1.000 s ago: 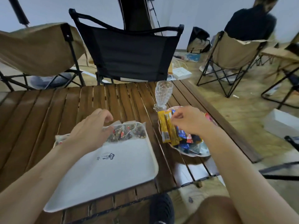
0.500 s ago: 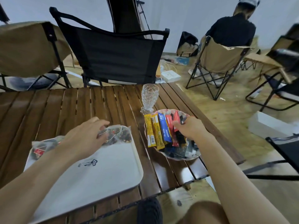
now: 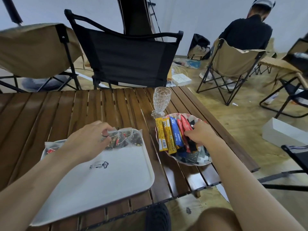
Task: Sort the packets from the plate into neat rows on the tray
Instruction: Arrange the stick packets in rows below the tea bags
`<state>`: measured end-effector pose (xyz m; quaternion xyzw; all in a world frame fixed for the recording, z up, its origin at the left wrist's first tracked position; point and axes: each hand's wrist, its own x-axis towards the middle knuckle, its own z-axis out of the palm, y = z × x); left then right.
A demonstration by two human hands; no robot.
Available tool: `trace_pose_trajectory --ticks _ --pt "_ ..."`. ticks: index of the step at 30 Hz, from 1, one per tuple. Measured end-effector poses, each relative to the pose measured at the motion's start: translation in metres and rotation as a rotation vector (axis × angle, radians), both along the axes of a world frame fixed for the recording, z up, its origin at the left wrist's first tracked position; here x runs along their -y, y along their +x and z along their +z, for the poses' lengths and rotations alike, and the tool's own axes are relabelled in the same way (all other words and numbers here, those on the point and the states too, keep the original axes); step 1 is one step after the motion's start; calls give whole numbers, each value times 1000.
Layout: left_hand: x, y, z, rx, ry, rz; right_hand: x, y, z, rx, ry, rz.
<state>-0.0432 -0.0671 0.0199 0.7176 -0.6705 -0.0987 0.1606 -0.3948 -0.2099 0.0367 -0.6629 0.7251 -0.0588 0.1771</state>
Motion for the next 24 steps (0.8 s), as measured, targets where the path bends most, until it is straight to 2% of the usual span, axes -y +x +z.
trace_pose_trajectory --ticks 4,9,19,24 --pt "-4 4 3 1 2 -3 0 1 -2 -86 -33 -3" --pt "-7 8 4 -11 5 3 -1 4 -3 -54 -39 9" --pt "-11 13 8 -29 -9 13 0 17 -7 -241 -126 88" --pt "-12 18 9 -49 -24 28 4 18 -12 -307 -70 96"
